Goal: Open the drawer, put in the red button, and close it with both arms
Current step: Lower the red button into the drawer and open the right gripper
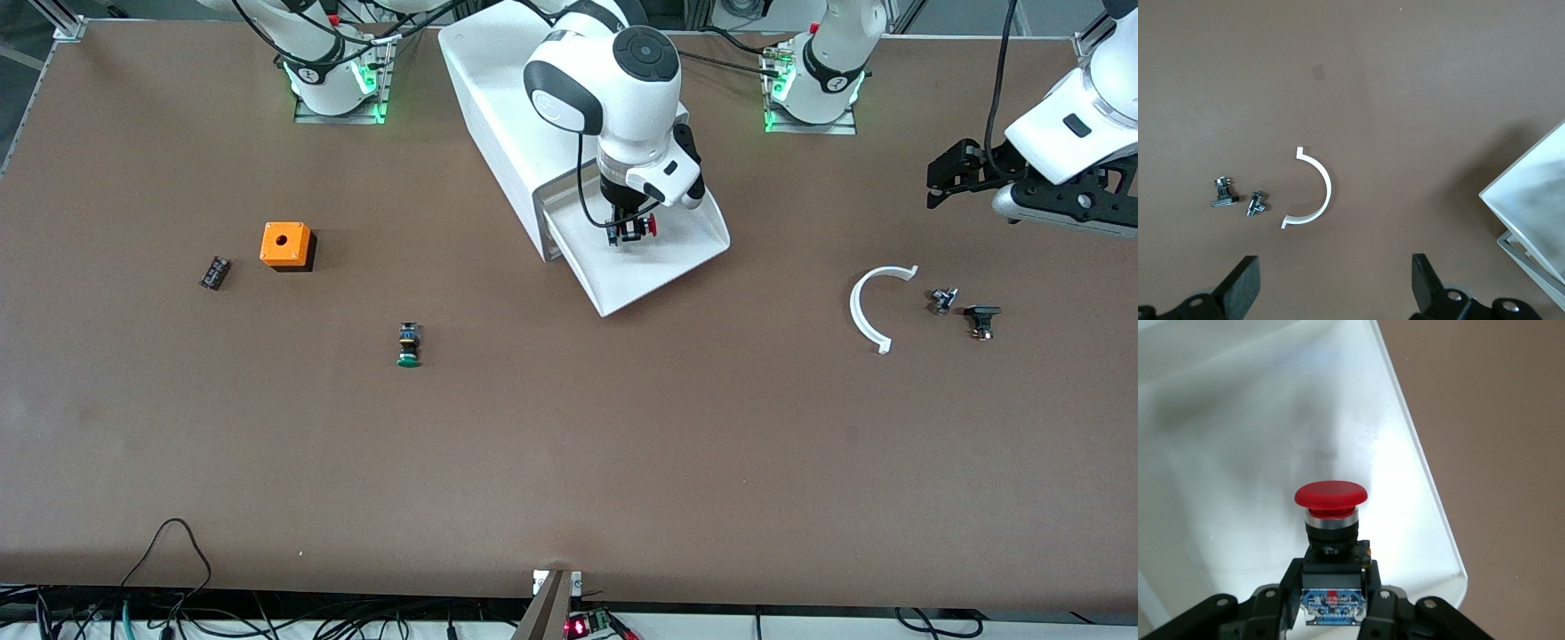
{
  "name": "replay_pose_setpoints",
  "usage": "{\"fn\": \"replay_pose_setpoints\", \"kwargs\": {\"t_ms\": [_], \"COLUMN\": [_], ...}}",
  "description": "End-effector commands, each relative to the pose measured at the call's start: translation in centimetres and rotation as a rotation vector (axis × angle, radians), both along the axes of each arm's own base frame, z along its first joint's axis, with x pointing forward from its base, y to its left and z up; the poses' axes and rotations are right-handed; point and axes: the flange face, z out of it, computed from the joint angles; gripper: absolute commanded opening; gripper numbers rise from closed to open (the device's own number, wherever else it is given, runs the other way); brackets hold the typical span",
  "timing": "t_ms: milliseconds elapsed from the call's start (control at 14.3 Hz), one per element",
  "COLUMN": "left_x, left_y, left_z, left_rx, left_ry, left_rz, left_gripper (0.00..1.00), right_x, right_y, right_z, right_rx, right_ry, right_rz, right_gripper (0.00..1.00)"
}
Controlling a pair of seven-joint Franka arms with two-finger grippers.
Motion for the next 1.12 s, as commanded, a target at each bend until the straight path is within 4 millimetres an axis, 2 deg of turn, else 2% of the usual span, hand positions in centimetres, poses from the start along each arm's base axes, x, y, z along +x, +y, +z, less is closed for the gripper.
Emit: {"fn": "replay_pose_setpoints", "kwargs": {"t_ms": [0,140,279,349,419,489,699,769,838,908,1048], "left_x": [0.1,0.2,0.3,0.3,0.3,0.4,0.7,1.0,1.7,2.9,3.5], "left_y": [-0.5,-0.2,-0.3,-0.8,-0.9,-0.9,-0.9,-1.0,-1.3,-1.5,-2.4], "left_z": [0.8,0.6,0.7,0.5,0.6,0.6,0.0,-0.4,-0.9,-1.2,-2.4], "left_rx": [-0.013,-0.014,-0.015,-0.014,-0.015,-0.016,-0.018,-0.021,-0.045,-0.094,-0.155], "left_ry": [-0.001,0.001,-0.004,-0.002,-0.003,-0.004,0.005,0.006,0.0,-0.011,0.0], "left_rz": [0.0,0.004,-0.003,-0.016,-0.013,-0.013,-0.014,-0.014,-0.018,-0.022,-0.011], "left_gripper": [1.0,1.0,1.0,1.0,1.0,1.0,1.0,1.0,1.0,1.0,1.0], "right_x": [0.3,-0.2,-0.9,-1.1,-1.5,-2.0,-2.0,-1.9,-1.3,0.0,2.7], "right_y": [0.5,1.0,1.5,1.7,1.9,2.2,2.0,1.7,0.9,-0.6,-4.2], "right_z": [-1.0,-2.4,-3.1,-3.2,-3.2,-3.1,-1.5,0.1,2.8,6.9,12.9], "right_rx": [-0.019,-0.03,-0.034,-0.036,-0.034,-0.036,-0.022,-0.016,0.01,0.056,0.119], "right_ry": [-0.001,0.009,0.012,0.012,0.012,0.011,-0.005,-0.017,-0.04,-0.074,-0.127], "right_rz": [0.033,0.028,0.013,-0.005,-0.026,-0.049,-0.128,-0.159,-0.219,-0.289,-0.386], "right_gripper": [0.16,0.3,0.38,0.49,0.83,1.0,1.0,1.0,1.0,1.0,1.0]}}
